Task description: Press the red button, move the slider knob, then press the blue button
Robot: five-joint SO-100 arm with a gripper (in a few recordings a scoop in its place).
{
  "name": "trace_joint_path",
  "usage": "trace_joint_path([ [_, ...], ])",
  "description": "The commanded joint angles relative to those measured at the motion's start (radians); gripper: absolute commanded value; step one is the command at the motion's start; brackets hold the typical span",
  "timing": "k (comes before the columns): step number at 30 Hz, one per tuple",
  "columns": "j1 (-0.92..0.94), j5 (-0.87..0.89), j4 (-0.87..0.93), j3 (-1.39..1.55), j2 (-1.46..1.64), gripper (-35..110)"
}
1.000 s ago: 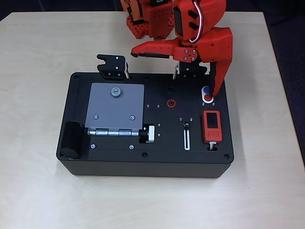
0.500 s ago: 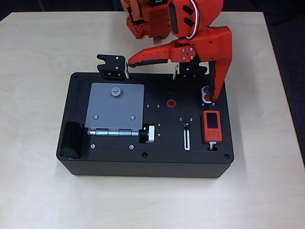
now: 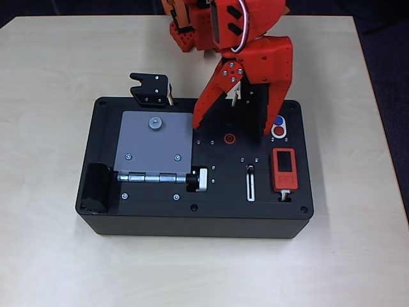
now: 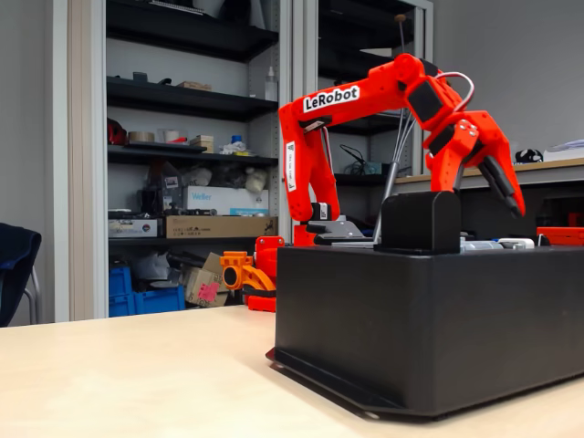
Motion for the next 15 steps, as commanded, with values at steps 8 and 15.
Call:
trace_joint_path([
  [8,0.028,-0.017,0.057,-0.064,-0.014,0],
  [15,0.041,-0.015,0.089,-0.112,-0.049,0],
])
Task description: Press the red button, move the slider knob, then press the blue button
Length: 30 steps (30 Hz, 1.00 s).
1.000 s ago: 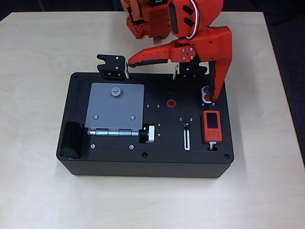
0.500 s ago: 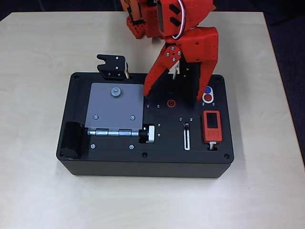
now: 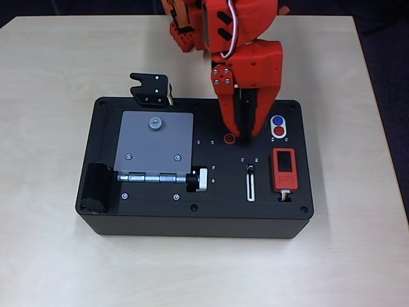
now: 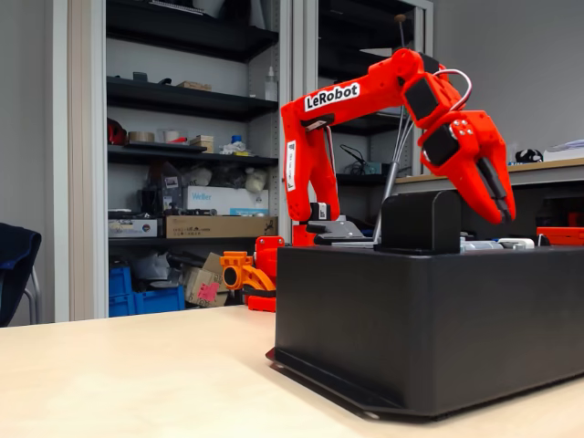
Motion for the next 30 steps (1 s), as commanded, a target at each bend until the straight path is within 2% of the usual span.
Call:
trace_joint_path([
  [1,-0.008,-0.002,0.017,-0.049,-0.003,0],
  [9,0.018,-0.126,0.034,-0.087,-0.069,0],
  [30,0.006,-0.118,0.028,-0.19,-0.178,0],
])
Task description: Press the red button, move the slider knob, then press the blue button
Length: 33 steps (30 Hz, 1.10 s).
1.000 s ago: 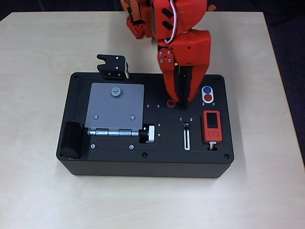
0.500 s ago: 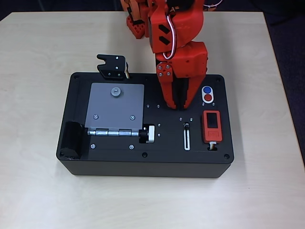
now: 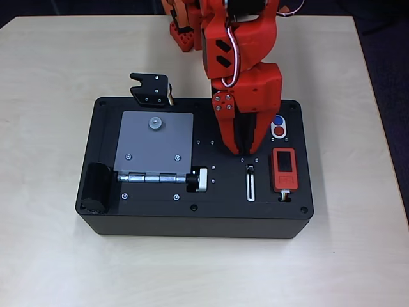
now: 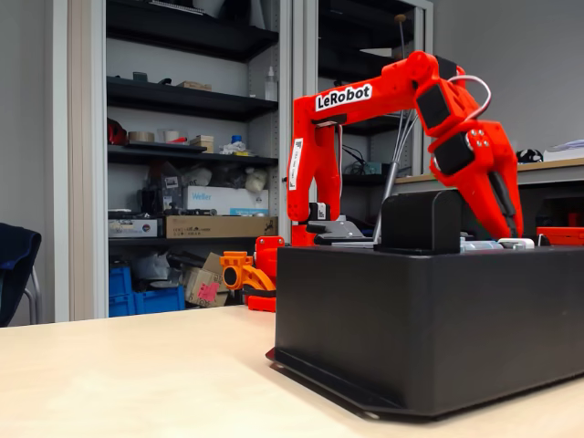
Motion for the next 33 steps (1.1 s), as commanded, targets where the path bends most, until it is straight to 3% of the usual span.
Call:
trace_joint_path([
  [1,-0.011,0.012,0.011,-0.044,0.012,0],
  [33,-0.031,0.064,-0.041,-0.092,-0.074,0],
])
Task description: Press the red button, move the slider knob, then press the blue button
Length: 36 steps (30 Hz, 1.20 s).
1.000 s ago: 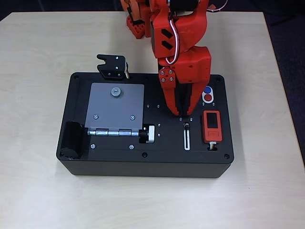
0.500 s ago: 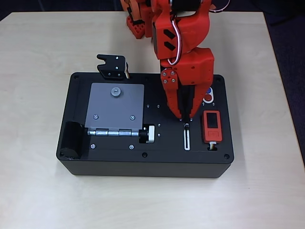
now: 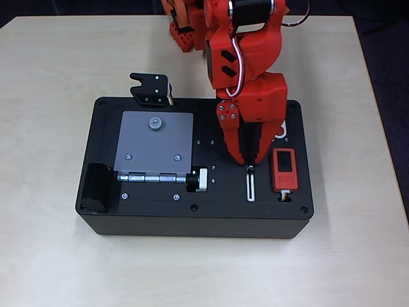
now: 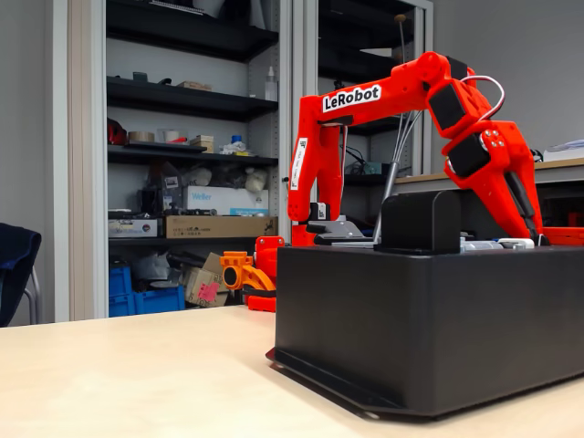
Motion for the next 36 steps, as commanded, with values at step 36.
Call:
trace_joint_path([
  [36,0.044,0.057,-0.014,-0.183,-0.117,0],
])
